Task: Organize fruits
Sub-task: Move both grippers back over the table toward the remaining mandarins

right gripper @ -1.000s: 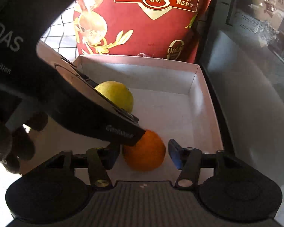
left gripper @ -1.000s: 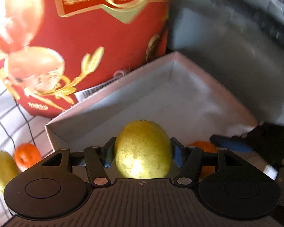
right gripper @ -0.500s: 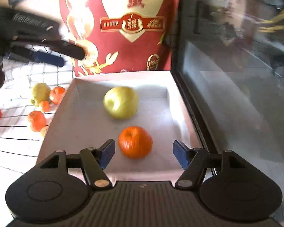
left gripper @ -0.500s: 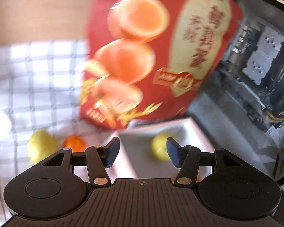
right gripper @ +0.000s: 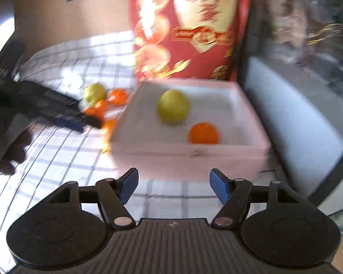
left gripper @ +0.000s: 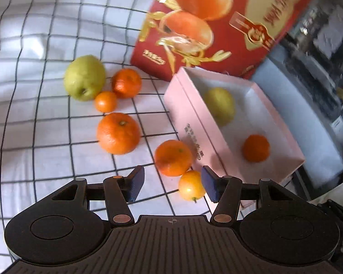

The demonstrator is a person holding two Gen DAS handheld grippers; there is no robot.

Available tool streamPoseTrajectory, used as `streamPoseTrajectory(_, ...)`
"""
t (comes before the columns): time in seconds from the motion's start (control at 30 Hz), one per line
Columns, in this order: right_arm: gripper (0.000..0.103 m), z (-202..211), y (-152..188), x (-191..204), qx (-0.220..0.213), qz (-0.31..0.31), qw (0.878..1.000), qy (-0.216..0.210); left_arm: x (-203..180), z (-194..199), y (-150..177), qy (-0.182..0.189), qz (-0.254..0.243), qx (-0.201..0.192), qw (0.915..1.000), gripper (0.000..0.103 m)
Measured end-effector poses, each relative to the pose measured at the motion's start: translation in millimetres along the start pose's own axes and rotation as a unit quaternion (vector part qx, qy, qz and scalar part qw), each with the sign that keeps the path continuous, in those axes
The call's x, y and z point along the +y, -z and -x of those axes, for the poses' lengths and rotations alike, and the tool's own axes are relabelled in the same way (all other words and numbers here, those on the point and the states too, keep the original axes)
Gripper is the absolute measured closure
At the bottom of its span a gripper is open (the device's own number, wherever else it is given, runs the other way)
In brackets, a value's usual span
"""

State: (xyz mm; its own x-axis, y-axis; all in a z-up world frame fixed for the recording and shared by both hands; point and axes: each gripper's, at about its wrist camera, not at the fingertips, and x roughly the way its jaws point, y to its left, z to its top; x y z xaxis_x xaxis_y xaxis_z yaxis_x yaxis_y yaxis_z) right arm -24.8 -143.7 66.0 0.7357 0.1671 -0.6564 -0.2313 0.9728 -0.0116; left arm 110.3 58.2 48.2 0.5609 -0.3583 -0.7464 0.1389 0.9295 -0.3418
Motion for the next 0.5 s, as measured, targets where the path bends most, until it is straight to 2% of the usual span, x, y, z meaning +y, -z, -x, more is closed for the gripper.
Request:
streamPoseTrajectory(0.07, 0.033, -4, 3, 11, 0.007, 0.012, 1.0, -0.005, -10, -6, -5, -0.031, -0.007, -0.011, 0.9994, 0.043)
streamPoseTrajectory(0.17, 0.033, -8, 6, 23, 0.017, 0.023, 0.999, -0.016, -14, -18, -15, -0.058, 0.003, -0.009, 0.9983, 0.044)
streamPoseTrajectory(0.2, 0.033, -9, 7, 24, 0.018, 0.025, 0.999, -0.018, -16, -23, -17, -0.058, 0.001, -0.009, 0.9983, 0.047)
streamPoseTrajectory(0.4, 0.033, -20, 4, 32, 0.022, 0.029, 0.999, -0.032, -21, -37, -17, -0.04, -0.028, -0.002, 0.9988, 0.046)
streamPoseTrajectory(0.47, 0.033, -25, 4, 38, 0.025, 0.033, 0.999, -0.032, -17, -35, -14, -0.021, -0.027, -0.002, 0.9994, 0.05)
streamPoseTrajectory(0.5, 0.034, -29, 3, 40, 0.028, 0.037, 0.998, -0.033, -15, -31, -10, -0.012, -0.023, -0.003, 0.9997, 0.057)
